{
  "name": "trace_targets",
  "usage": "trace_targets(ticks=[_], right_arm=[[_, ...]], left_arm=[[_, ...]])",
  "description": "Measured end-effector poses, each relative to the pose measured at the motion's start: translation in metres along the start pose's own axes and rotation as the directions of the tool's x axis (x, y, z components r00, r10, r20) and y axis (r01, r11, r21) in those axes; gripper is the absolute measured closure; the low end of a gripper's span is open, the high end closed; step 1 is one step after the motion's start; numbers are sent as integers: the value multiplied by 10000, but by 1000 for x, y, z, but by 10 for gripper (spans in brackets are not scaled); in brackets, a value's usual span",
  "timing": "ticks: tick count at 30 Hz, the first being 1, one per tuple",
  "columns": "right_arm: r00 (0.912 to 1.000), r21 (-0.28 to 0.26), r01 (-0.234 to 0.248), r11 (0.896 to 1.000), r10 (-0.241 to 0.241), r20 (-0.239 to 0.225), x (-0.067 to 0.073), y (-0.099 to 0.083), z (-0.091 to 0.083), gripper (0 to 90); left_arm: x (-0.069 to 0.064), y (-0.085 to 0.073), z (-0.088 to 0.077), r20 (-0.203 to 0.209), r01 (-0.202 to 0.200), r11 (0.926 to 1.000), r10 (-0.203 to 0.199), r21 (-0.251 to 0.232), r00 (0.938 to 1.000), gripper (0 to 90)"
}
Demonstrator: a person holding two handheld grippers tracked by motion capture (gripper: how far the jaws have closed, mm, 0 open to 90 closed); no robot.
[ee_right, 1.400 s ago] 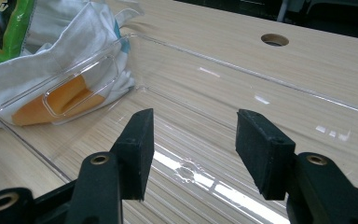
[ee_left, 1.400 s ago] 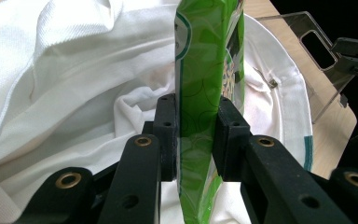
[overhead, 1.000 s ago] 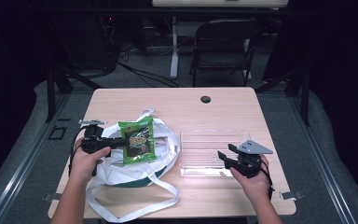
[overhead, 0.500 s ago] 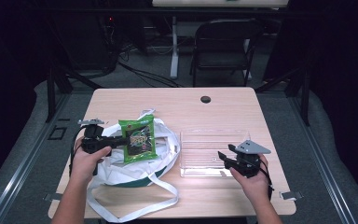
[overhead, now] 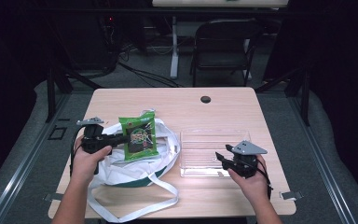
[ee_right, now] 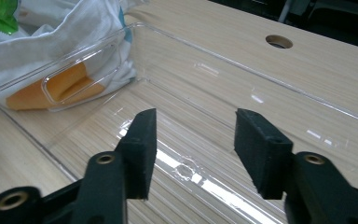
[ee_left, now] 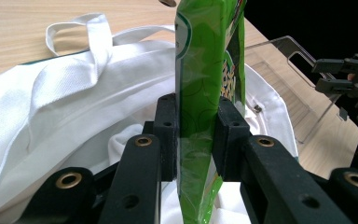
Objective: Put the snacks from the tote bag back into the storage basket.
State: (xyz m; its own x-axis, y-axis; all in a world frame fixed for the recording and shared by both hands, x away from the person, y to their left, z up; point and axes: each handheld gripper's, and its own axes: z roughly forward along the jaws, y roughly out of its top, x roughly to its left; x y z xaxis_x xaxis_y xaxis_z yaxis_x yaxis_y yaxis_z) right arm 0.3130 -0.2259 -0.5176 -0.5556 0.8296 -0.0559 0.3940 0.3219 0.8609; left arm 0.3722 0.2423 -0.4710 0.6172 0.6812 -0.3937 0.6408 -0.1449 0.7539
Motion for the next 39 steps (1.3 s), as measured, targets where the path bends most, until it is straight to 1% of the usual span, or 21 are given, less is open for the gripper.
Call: trace_targets(ticks=[2,3,4,5,8,11,16,19,27,29,31,34,37,39], right_arm=[[9999,189,107,9998,-105,-108,1,0,1,534],[9998,264,136,9996,-134,-112,2,0,1,536],[9996,325,266,9991,-263,-92,2,0,1,549],[9993,340,367,9987,-363,-113,2,0,1,560],[9989,369,411,9985,-403,-238,2,0,1,578],[9981,445,570,9974,-559,-253,2,0,0,591],[9978,460,628,9970,-617,-251,4,1,0,610],[9976,418,639,9971,-627,-292,5,1,0,619],[9974,368,671,9971,-661,-281,6,1,0,627],[9969,379,740,9965,-729,-302,6,2,-1,627],[9965,420,764,9962,-748,-374,6,3,-1,627],[9955,338,765,9965,-744,-583,8,6,-1,628],[9934,334,919,9952,-893,-723,11,9,0,629],[9925,395,971,9945,-937,-790,12,11,1,629]], left_arm=[[-2,1,0,-1,-100,9999,100,-21,9999,743],[-3,1,0,-19,-118,9999,118,-63,9999,744],[-3,1,-1,-17,-150,9999,150,-84,9999,744],[-4,2,-1,-2,-212,9997,212,-129,9998,743],[-7,3,-2,-13,-326,9992,325,-251,9995,744],[-10,4,-3,-43,-457,9983,456,-364,9990,744],[-16,6,-3,-20,-725,9957,725,-582,9974,744],[-19,7,-4,-43,-888,9940,887,-633,9960,744],[-26,9,-5,-35,-1112,9906,1113,-795,9938,745],[-29,10,-5,-32,-1158,9897,1160,-845,9932,745],[-31,10,-6,-12,-1222,9888,1225,-855,9925,745],[-36,11,-6,41,-1312,9865,1322,-981,9912,745],[-40,12,-5,122,-1348,9858,1367,-999,9905,745],[-44,12,-4,194,-1449,9842,1476,-1017,9889,745]])
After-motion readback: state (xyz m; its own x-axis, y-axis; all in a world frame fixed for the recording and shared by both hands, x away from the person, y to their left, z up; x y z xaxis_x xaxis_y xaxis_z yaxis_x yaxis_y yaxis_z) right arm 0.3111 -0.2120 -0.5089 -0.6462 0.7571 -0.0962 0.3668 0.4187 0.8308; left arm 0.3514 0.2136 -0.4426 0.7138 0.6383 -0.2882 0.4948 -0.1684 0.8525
